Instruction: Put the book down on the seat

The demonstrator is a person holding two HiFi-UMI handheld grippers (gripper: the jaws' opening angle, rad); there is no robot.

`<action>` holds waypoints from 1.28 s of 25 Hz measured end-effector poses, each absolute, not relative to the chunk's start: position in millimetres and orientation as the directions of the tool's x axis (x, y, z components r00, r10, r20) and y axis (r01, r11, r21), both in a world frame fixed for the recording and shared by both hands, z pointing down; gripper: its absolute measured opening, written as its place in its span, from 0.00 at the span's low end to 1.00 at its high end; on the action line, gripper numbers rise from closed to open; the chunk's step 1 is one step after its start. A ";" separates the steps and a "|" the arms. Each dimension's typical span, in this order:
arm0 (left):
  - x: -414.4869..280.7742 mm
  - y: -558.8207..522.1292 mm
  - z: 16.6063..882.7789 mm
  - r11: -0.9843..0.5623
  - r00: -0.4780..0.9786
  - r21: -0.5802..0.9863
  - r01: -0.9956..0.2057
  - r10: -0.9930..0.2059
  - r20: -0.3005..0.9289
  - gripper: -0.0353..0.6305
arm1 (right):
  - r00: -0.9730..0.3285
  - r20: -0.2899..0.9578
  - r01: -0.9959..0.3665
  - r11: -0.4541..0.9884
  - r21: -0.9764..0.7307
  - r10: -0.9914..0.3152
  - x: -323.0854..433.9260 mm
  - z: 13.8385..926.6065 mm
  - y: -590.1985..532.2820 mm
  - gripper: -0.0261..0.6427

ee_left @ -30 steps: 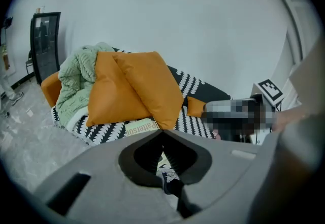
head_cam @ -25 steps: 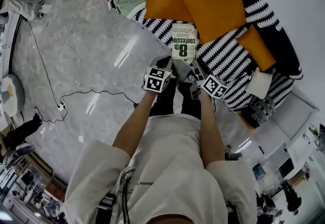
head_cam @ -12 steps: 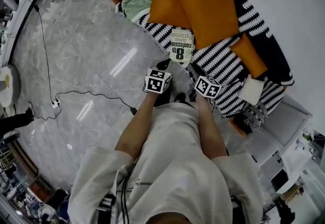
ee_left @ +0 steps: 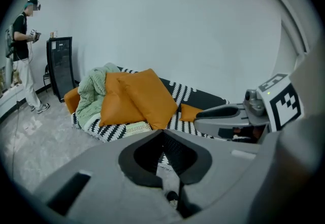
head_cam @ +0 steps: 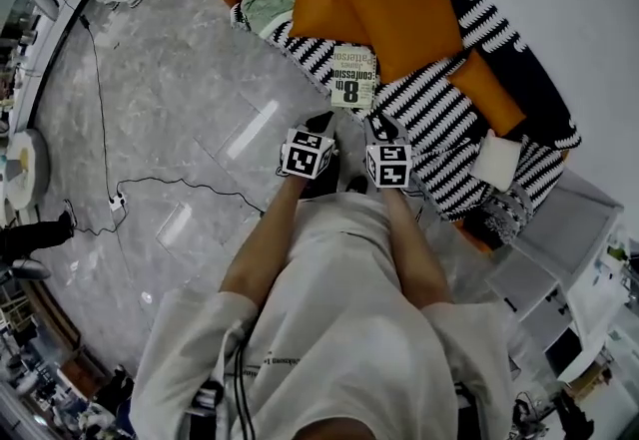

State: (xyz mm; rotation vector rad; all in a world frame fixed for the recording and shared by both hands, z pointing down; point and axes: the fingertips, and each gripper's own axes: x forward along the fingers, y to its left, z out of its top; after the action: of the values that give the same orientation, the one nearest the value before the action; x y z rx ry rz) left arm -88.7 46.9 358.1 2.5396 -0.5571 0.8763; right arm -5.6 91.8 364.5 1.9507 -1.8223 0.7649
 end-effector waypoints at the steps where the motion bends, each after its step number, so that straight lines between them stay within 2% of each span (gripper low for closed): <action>1: -89.7 52.5 358.2 -0.842 0.725 0.234 -0.485 -0.238 0.647 0.06 | 0.011 0.609 -0.994 -0.074 -0.078 -0.793 -12.1 364.3 94.9 0.20; 5: -95.2 65.7 354.7 -0.840 0.726 0.226 -0.493 -0.254 0.640 0.06 | -0.005 0.602 -1.000 -0.002 -0.012 -0.799 -31.7 359.4 103.8 0.13; 13: -95.8 97.5 348.4 -0.847 0.737 0.219 -0.484 -0.259 0.624 0.06 | -0.002 0.602 -0.998 -0.034 -0.049 -0.799 -25.7 358.4 136.6 0.05; 32: -86.1 124.2 342.2 -0.858 0.751 0.173 -0.483 -0.304 0.587 0.06 | 0.030 0.595 -0.999 -0.041 -0.006 -0.803 -10.7 355.6 168.7 0.05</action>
State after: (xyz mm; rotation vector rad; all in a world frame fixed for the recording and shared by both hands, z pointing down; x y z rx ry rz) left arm -86.1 124.2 342.2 2.6351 -0.6099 0.8045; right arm -10.7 168.7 355.6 1.8985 -1.8254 0.6318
